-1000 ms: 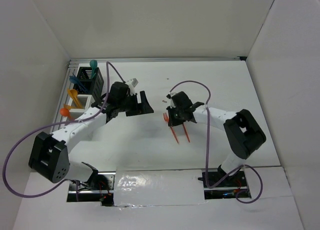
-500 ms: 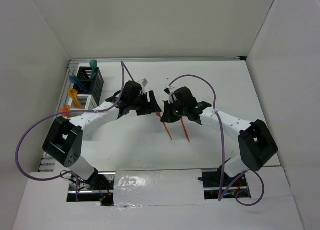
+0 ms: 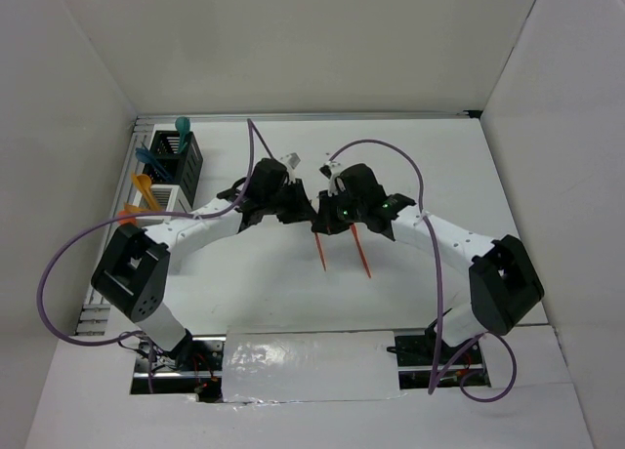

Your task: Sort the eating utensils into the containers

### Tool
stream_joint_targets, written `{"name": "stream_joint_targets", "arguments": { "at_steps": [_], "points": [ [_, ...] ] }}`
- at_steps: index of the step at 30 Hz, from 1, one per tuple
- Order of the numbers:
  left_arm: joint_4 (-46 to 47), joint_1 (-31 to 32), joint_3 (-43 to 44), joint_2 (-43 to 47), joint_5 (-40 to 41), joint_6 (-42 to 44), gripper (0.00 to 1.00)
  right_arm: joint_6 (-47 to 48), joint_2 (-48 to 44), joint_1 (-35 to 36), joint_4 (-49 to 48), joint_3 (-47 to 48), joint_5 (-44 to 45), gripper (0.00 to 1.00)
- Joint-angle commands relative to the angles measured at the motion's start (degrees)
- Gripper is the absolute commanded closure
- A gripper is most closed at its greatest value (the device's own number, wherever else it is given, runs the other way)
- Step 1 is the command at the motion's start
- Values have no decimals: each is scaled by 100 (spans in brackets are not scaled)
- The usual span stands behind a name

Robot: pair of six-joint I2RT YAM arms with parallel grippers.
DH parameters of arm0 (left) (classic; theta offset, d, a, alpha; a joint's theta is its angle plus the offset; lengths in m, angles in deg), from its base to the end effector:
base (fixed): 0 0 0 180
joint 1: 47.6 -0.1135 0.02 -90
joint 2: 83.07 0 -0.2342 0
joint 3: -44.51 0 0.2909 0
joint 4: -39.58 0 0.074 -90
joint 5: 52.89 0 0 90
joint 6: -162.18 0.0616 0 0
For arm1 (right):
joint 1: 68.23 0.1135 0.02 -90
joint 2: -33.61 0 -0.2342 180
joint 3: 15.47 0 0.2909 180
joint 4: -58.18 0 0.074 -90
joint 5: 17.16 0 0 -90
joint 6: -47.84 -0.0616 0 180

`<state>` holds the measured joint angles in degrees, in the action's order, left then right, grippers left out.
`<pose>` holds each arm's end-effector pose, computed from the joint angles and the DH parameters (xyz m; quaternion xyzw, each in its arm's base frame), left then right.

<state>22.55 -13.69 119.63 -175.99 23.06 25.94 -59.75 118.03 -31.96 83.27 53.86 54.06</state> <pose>0.3391 -0.2460 0.1821 -0.0382 0.8807 -0.3788 0.2819 0.2940 0.2403 0.1855 -0.2130 0.8718 0.3201 0.3035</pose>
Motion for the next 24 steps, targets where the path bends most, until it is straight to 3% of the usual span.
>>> {"name": "stream_joint_targets", "arguments": {
  "at_steps": [1,5,7,8,9,11,12,13,14,15,19,24],
  "points": [
    [187,28,85,177,173,9,85,18,-268,64,-37,330,94,99],
    [354,-77,-3,389,271,194,93,-69,-365,12,227,392,174,90],
    [441,-226,-186,591,306,403,94,-175,-400,-190,508,637,43,75],
    [451,-427,-266,765,401,527,94,-271,-435,-356,683,812,-115,61],
    [408,-429,-266,906,463,528,94,-263,-435,-419,781,901,-177,60],
    [128,-753,-301,1379,569,755,94,-298,-584,-604,948,1077,-230,37],
    [13,-1059,-380,1600,613,826,94,-307,-637,-630,1088,1138,-170,29],
    [-189,-1610,-433,1854,639,1062,94,-333,-768,-804,1150,1252,-169,14],
    [-278,-1938,-477,2101,640,1203,94,-342,-839,-902,1212,1305,-82,8],
    [-392,-1863,-503,2625,701,1335,94,-394,-883,-972,1351,1358,-12,3],
    [-1199,-3878,-495,3666,903,1915,93,-360,-998,-1490,1537,1377,243,0],
    [-1412,-5575,-548,4300,1149,2636,92,-448,-1191,-1632,1239,946,559,0]
  ]
}}
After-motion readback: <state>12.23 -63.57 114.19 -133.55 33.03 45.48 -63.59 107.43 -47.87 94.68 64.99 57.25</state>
